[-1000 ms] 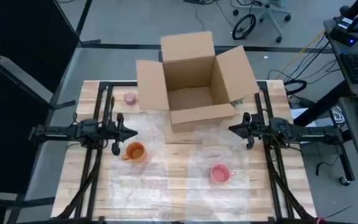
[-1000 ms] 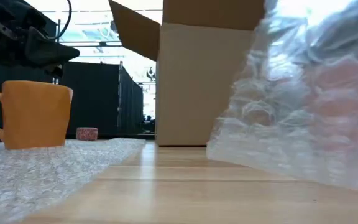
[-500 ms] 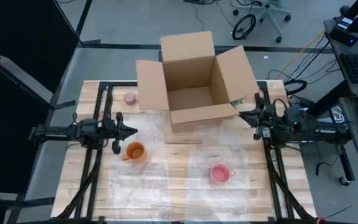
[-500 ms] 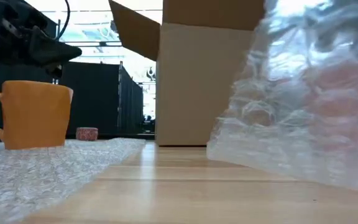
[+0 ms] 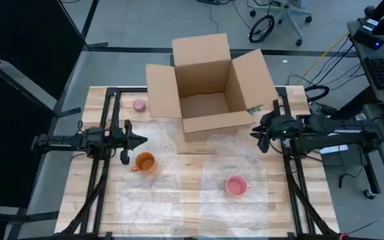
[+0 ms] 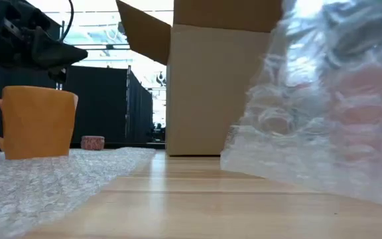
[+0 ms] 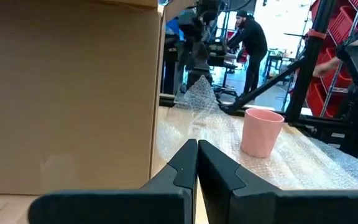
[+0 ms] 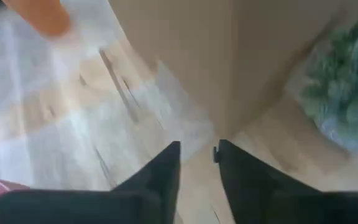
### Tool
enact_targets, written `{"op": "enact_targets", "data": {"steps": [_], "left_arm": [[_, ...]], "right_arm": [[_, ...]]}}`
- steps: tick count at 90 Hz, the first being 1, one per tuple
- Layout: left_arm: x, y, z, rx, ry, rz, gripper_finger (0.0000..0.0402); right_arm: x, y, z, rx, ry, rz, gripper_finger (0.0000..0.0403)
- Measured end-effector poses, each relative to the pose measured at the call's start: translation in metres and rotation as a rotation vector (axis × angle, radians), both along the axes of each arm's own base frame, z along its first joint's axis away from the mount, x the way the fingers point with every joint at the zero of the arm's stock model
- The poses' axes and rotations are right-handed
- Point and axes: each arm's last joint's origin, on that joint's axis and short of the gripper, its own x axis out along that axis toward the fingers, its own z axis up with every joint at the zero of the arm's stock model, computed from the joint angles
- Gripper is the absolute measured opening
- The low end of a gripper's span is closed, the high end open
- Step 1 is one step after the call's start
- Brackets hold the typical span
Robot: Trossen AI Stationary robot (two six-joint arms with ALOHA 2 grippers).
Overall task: Wrap mug
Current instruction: Wrap the pink mug in the bubble wrap
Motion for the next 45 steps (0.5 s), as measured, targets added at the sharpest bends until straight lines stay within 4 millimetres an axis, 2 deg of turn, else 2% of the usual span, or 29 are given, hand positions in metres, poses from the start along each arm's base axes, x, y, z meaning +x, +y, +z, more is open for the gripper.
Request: {"op": "enact_targets", "data": {"steps": [13, 22, 36, 45], "left_arm": [[0.000, 0.001, 0.000, -0.001, 0.000, 0.018, 0.0000], [0.000, 0.001, 0.000, 0.000, 0.000, 0.018, 0.0000], [0.000, 0.001, 0.000, -0.001, 0.000, 0.023, 0.0000], [0.000, 0.001, 0.000, 0.000, 0.000, 0.023, 0.0000]], "right_arm": [[0.004, 0.001, -0.003, 0.033, 0.024, 0.005, 0.0186], [0.005, 0.001, -0.004, 0.038, 0.034, 0.004, 0.0210], [0.009, 0.001, -0.009, 0.053, 0.078, -0.008, 0.0221], [0.008, 0.002, -0.013, 0.123, 0.127, -0.011, 0.0218]]}}
